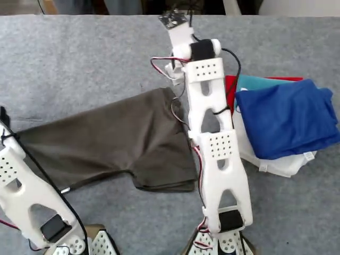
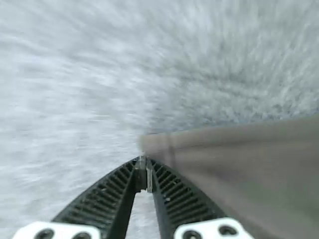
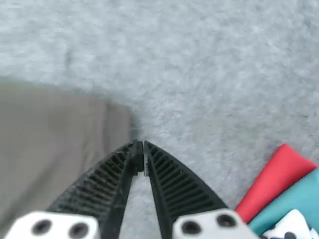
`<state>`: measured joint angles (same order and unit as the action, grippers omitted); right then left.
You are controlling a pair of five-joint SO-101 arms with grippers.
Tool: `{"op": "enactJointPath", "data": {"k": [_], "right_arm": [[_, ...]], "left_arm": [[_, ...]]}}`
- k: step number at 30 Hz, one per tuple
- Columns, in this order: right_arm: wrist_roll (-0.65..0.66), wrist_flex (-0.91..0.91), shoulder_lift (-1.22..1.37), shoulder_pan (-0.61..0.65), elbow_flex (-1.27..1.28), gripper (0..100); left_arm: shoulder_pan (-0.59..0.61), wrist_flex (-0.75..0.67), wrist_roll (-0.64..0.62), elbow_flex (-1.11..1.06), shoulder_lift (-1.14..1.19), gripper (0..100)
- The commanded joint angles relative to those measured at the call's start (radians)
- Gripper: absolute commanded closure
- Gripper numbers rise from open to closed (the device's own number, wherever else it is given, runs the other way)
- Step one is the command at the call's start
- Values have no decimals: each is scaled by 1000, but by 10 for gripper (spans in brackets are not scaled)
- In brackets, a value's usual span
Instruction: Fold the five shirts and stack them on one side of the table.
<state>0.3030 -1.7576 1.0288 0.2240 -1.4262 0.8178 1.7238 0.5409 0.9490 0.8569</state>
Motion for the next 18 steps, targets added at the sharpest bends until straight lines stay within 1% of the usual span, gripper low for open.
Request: {"op": "enactJointPath", "data": {"k": [1,4,6,9,13,16,18], "right_arm": [[-3,-9,-148,51,173,985],[-6,-6,-186,69,314,985],[-8,-3,-188,69,377,985],[-8,0,-165,64,423,985],[-9,43,-113,63,426,985],[-31,40,-93,69,415,985],[-21,-14,-119,75,384,985]], "left_arm": [[18,37,-12,183,-15,971],[28,38,-8,197,-34,971],[38,38,-6,151,-72,971],[35,38,6,8,-153,971],[10,25,81,-237,-239,971],[7,-98,81,-404,-244,971],[15,-158,83,-467,-252,971]]}}
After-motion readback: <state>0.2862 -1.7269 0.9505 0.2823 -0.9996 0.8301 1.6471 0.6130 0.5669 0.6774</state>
